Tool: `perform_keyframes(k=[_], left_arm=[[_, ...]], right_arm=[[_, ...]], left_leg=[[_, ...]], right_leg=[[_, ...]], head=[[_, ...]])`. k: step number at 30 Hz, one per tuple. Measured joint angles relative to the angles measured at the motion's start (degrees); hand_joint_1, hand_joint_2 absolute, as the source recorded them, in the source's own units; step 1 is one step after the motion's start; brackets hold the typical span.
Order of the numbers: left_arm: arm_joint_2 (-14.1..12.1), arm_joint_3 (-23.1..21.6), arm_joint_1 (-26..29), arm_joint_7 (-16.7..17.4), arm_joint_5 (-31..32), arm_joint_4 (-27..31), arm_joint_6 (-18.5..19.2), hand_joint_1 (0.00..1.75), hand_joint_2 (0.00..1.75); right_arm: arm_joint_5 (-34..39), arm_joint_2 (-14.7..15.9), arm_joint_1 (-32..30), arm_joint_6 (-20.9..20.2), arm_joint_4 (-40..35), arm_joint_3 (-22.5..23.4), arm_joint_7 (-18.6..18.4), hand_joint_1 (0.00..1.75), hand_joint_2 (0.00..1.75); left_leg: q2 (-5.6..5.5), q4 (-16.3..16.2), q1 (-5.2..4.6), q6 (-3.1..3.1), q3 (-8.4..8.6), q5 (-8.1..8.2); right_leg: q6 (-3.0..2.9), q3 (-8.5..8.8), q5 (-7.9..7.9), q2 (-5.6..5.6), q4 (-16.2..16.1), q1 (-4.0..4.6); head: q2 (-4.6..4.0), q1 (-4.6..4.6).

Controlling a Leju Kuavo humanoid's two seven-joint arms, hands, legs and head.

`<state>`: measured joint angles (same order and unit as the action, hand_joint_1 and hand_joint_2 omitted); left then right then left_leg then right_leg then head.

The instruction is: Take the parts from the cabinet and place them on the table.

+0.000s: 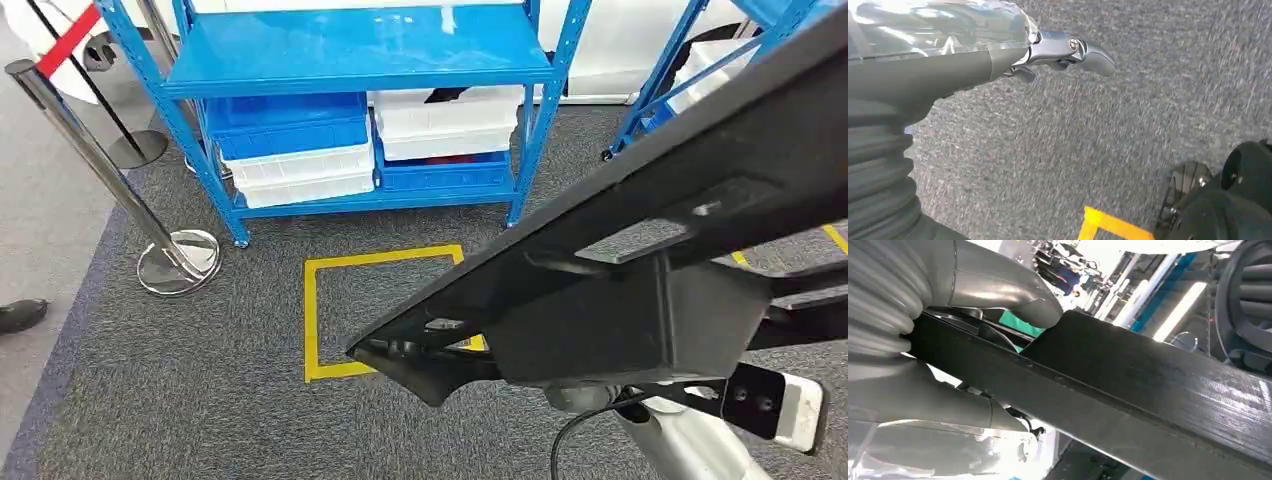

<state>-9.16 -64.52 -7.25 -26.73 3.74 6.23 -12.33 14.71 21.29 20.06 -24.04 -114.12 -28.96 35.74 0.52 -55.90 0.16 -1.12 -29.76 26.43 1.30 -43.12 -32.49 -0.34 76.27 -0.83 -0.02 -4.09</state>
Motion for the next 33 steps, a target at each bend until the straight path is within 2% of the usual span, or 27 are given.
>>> perform_keyframes(k=[1, 2, 3, 4, 5, 6, 8, 9, 10, 12, 14, 15, 16, 18, 19, 20, 21, 22, 24, 25, 26, 27, 29, 30, 31, 32, 33], left_arm=[[0.0, 0.0, 0.0, 0.0, 0.0, 0.0, -0.1, 0.00, 1.75], [0.0, 0.0, 0.0, 0.0, 0.0, 0.0, -0.2, 0.00, 1.75], [0.0, 0.0, 0.0, 0.0, 0.0, 0.0, -0.4, 0.00, 1.75], [0.0, 0.0, 0.0, 0.1, 0.0, 0.0, -0.7, 0.00, 1.75], [0.0, 0.0, 0.1, 0.2, 0.0, 0.0, -1.0, 0.00, 1.75], [0.0, 0.0, 0.1, 0.3, 0.0, 0.0, -1.1, 0.00, 1.75], [0.0, 0.2, 0.2, 0.5, 0.0, 0.0, -1.5, 0.00, 1.75], [0.0, 0.3, 0.2, 0.6, 0.0, 0.0, -1.7, 0.00, 1.75], [0.0, 0.5, 0.1, 0.8, 0.0, 0.0, -1.8, 0.00, 1.75], [0.0, 1.0, 0.2, 0.8, 0.0, 0.0, -1.9, 0.00, 1.75], [0.1, 1.7, 0.4, 0.8, 0.0, 0.0, -1.7, 0.00, 1.75], [0.1, 1.8, 0.5, 0.9, 0.0, 0.0, -1.6, 0.00, 1.75], [0.2, 1.9, 0.6, 0.9, 0.0, 0.0, -1.6, 0.00, 1.75], [0.2, 2.2, 0.6, 1.0, 0.0, 0.0, -1.5, 0.00, 1.75], [0.2, 2.3, 0.6, 1.0, 0.0, 0.0, -1.5, 0.00, 1.75], [0.1, 2.5, 0.6, 1.0, 0.0, 0.0, -1.5, 0.00, 1.75], [0.2, 2.7, 0.6, 1.1, 0.0, 0.0, -1.4, 0.00, 1.75], [0.2, 2.9, 0.6, 1.1, 0.0, 0.0, -1.3, 0.00, 1.75], [0.2, 3.0, 0.6, 1.1, 0.0, 0.0, -1.3, 0.00, 1.75], [0.4, 3.0, 0.5, 1.1, 0.0, 0.0, -1.3, 0.00, 1.75], [0.5, 3.1, 0.3, 1.1, 0.0, 0.0, -1.4, 0.00, 1.75], [0.6, 3.1, 0.3, 1.1, 0.0, 0.0, -1.5, 0.00, 1.75], [0.9, 3.1, 0.7, 1.1, 0.0, 0.0, -1.9, 0.00, 1.75], [1.1, 3.1, 0.8, 1.1, 0.0, 0.0, -2.2, 0.00, 1.75], [1.2, 3.1, 0.8, 1.3, 0.0, 0.0, -2.6, 0.00, 1.75], [1.4, 3.1, 0.8, 1.4, 0.0, 0.0, -2.8, 0.00, 1.75], [1.6, 3.2, 0.7, 1.5, 0.0, 0.0, -3.0, 0.00, 1.75]], right_arm=[[-0.8, -0.2, -0.3, 0.1, 0.0, 0.1, 0.0, 1.69, 1.75], [-1.5, -0.3, -0.4, 0.5, 0.0, 0.1, 0.0, 1.69, 1.75], [-2.3, -0.3, -0.4, 1.3, 0.1, -0.1, 0.0, 1.69, 1.75], [-2.7, -0.4, -0.4, 2.2, 0.2, -0.3, 0.0, 1.69, 1.75], [-3.3, -0.6, -0.3, 3.0, 0.4, -0.5, 0.0, 1.69, 1.75], [-3.7, -1.0, -0.3, 3.5, 0.5, -0.7, 0.0, 1.69, 1.75], [-4.9, -1.9, -0.6, 3.7, 0.7, -1.2, 0.0, 1.69, 1.75], [-5.8, -2.6, -0.8, 3.8, 0.7, -1.4, 0.0, 1.69, 1.75], [-6.5, -3.2, -1.0, 3.8, 0.8, -1.7, 0.0, 1.69, 1.75], [-7.4, -4.7, -1.1, 3.9, 1.0, -2.4, 0.0, 1.69, 1.75], [-7.9, -5.9, -1.4, 3.6, 1.2, -3.1, 0.0, 1.69, 1.75], [-8.1, -6.2, -1.6, 3.5, 1.4, -3.3, 0.0, 1.69, 1.75], [-8.5, -6.5, -1.7, 3.5, 1.5, -3.5, 0.0, 1.69, 1.75], [-9.0, -7.0, -1.8, 3.4, 1.7, -3.7, 0.0, 1.69, 1.75], [-9.2, -7.2, -1.8, 3.4, 1.7, -3.8, 0.0, 1.69, 1.75], [-9.7, -7.4, -1.8, 3.7, 1.7, -3.8, 0.0, 1.69, 1.75], [-10.3, -7.5, -1.8, 4.1, 1.8, -3.8, 0.0, 1.69, 1.75], [-10.6, -7.5, -2.0, 4.4, 1.8, -3.9, 0.0, 1.69, 1.75], [-11.1, -7.5, -2.4, 4.9, 1.9, -3.9, 0.0, 1.69, 1.75], [-11.6, -7.4, -2.5, 5.5, 1.9, -3.9, 0.0, 1.69, 1.75], [-12.1, -7.3, -2.8, 6.2, 1.9, -3.8, 0.0, 1.69, 1.75], [-12.7, -7.3, -3.0, 6.8, 1.9, -3.8, 0.0, 1.69, 1.75], [-13.7, -7.2, -3.5, 8.0, 2.1, -3.8, 0.0, 1.69, 1.75], [-14.1, -7.1, -3.8, 8.7, 2.3, -3.9, 0.0, 1.69, 1.75], [-14.3, -7.1, -3.8, 9.4, 2.6, -4.0, 0.0, 1.69, 1.75], [-14.5, -7.0, -3.8, 9.8, 2.8, -4.0, 0.0, 1.69, 1.75], [-14.6, -7.0, -3.8, 10.0, 3.0, -4.0, 0.0, 1.69, 1.75]], left_leg=[[0.35, -0.3, -0.01, 0.05, -0.49, -0.16], [0.57, -0.6, -0.01, 0.06, -0.86, -0.20], [0.74, -0.9, -0.01, 0.10, -1.14, -0.21], [0.94, -1.3, -0.07, 0.26, -1.25, -0.13], [1.20, -1.5, -0.44, 0.60, -1.46, -0.16], [1.44, -1.8, -0.60, 0.88, -1.66, -0.10], [2.40, -1.6, -0.56, 1.43, -1.67, -0.38], [2.89, -1.6, -0.63, 1.76, -1.66, -0.46], [2.49, -2.1, -0.51, 2.30, -2.05, 0.25], [0.63, -7.3, -0.30, 2.72, -3.98, 4.23], [0.08, -17.1, -0.10, 2.98, -8.08, 8.85], [0.07, -19.6, -0.08, 3.01, -9.12, 9.42], [0.07, -19.4, -0.07, 2.97, -8.82, 8.60], [-0.29, -12.0, -0.07, 2.59, -4.85, 4.37], [-1.45, -6.3, -0.08, 2.17, -1.83, 1.88], [-4.33, -2.3, -0.06, 1.57, 0.07, 1.73], [-4.49, -1.1, 0.00, 1.69, 0.40, 1.73], [-4.10, -1.3, -0.21, 1.69, 0.31, 1.61], [-3.15, -1.3, -0.48, 1.23, 0.41, 1.29], [-2.47, -0.3, 0.38, 0.85, 0.41, 0.65], [-1.69, 0.0, 0.28, 0.57, 0.46, 0.25], [-1.13, 0.0, 0.29, 0.24, 0.24, 0.09], [0.22, -0.1, 0.25, 0.23, -0.25, 0.02], [0.90, -0.2, 0.26, 0.27, -0.45, -0.01], [1.69, -0.4, 0.30, 0.30, -0.61, -0.02], [2.31, -0.5, 0.33, 0.35, -0.70, 0.01], [2.92, -0.7, 0.39, 0.55, -0.71, 0.15]], right_leg=[[-0.03, 1.26, 0.84, -0.01, -1.1, 0.01], [-0.13, 3.72, 2.50, -0.10, -4.5, 0.00], [-0.33, 7.20, 4.58, -0.42, -9.9, 0.02], [-0.59, 10.61, 6.01, -1.88, -15.3, 0.11], [-1.18, 11.42, 4.45, -4.27, -17.3, 0.76], [-1.76, 11.03, 5.11, -3.23, -17.4, 0.85], [-2.19, 10.57, 5.35, -2.18, -17.2, 1.04], [-2.69, 10.38, 5.69, -1.64, -17.5, 0.82], [-3.19, 10.43, 6.17, -1.36, -17.9, 0.42], [-3.85, 9.90, 6.60, -0.51, -17.9, 0.48], [-4.12, 9.21, 7.03, 0.61, -17.8, 0.68], [-4.06, 8.91, 7.21, 1.23, -17.7, 0.72], [-4.01, 8.69, 7.35, 1.81, -17.6, 0.71], [-3.73, 8.54, 7.58, 3.05, -17.5, 0.75], [-3.56, 8.54, 7.70, 3.71, -17.4, 0.77], [-3.39, 8.43, 7.87, 4.03, -17.4, 0.64], [-3.12, 8.09, 8.04, 4.65, -17.1, 0.92], [-2.63, 7.79, 8.36, 5.14, -17.1, 0.62], [-1.82, 7.57, 8.89, 6.24, -17.5, 0.36], [-1.51, 7.34, 8.92, 6.40, -17.3, 0.79], [-1.30, 6.71, 7.57, 3.98, -16.1, 0.73], [-1.00, 5.41, 5.27, 2.29, -13.3, 0.64], [-0.40, 1.53, 0.90, 0.95, -4.5, 0.26], [-0.13, 0.16, -0.17, 0.81, -1.1, 0.07], [0.12, 0.02, 0.16, 0.60, -0.3, -0.15], [0.28, 1.28, 1.63, 0.38, -2.3, -0.35], [0.37, 3.92, 3.86, -0.02, -6.6, -0.51]], head=[[0.00, 0.00], [0.00, 0.00], [0.00, 0.00], [0.00, 0.00], [0.00, 0.00], [0.00, -0.02], [0.00, 0.00], [0.00, -0.02], [0.00, -0.02], [0.00, -0.02], [0.00, -0.02], [0.00, -0.02], [0.00, -0.02], [0.00, -0.02], [0.00, -0.02], [0.00, 0.00], [0.00, 0.00], [0.00, -0.02], [0.00, 0.00], [0.00, -0.02], [0.00, 0.00], [0.00, -0.02], [0.00, -0.02], [0.00, -0.02], [0.00, 0.00], [0.00, 0.00], [0.00, 0.00]])
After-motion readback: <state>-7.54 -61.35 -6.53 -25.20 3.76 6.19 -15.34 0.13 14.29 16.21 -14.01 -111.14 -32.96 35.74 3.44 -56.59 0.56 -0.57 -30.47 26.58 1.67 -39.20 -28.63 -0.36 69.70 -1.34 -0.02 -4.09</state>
